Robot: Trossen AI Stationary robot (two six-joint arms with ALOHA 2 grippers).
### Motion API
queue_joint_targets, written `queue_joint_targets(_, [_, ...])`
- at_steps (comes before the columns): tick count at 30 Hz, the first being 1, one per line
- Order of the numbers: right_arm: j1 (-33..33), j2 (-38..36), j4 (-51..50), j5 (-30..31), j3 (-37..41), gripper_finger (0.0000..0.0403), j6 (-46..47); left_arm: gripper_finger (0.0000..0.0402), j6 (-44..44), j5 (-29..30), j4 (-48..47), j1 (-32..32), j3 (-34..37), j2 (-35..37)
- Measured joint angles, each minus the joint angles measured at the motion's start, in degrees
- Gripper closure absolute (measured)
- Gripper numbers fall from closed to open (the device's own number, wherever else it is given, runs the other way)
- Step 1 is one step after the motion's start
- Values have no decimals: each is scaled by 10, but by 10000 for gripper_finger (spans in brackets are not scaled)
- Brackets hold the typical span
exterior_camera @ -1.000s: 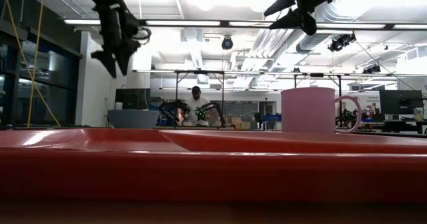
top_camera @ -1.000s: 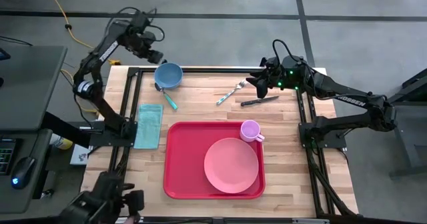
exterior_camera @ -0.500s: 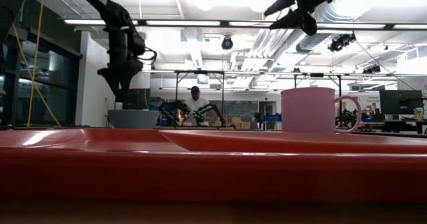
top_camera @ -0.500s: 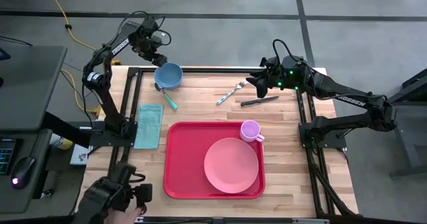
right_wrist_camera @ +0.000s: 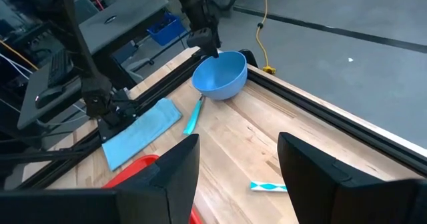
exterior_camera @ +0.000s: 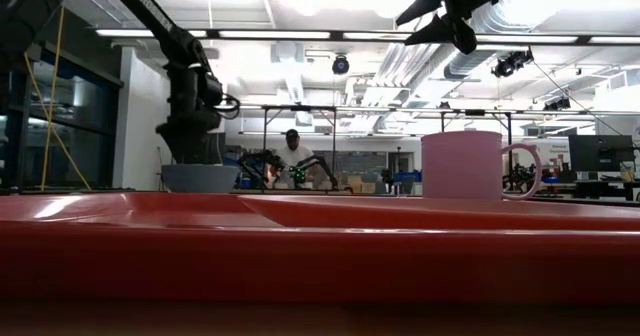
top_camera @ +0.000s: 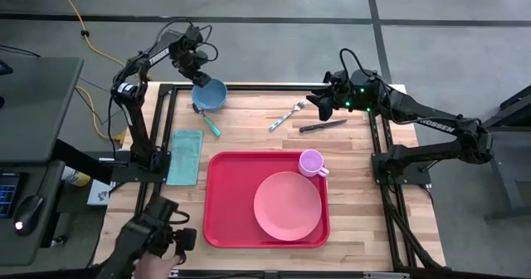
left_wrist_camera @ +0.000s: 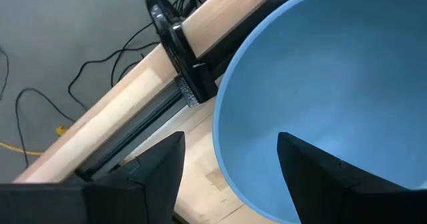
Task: Set up tray
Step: Put the blue bowl on the pink plate
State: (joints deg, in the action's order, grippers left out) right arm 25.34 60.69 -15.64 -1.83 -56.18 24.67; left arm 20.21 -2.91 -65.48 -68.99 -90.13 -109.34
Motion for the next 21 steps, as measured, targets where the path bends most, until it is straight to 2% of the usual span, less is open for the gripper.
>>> queue_joint_targets(8, [0,0,0,1,0,221,10,131,31,-38,14,0,0,-23])
queue_joint_targets(15, [0,0,0,2,0,221,19,132,36,-40,28,0,0,-37])
queue_joint_targets(18, [0,0,0,2,0,221,19,144,37,-40,35,0,0,-38])
queue_joint_targets(21, [0,0,0,2,0,221,20,173,42,-41,40,0,0,-38])
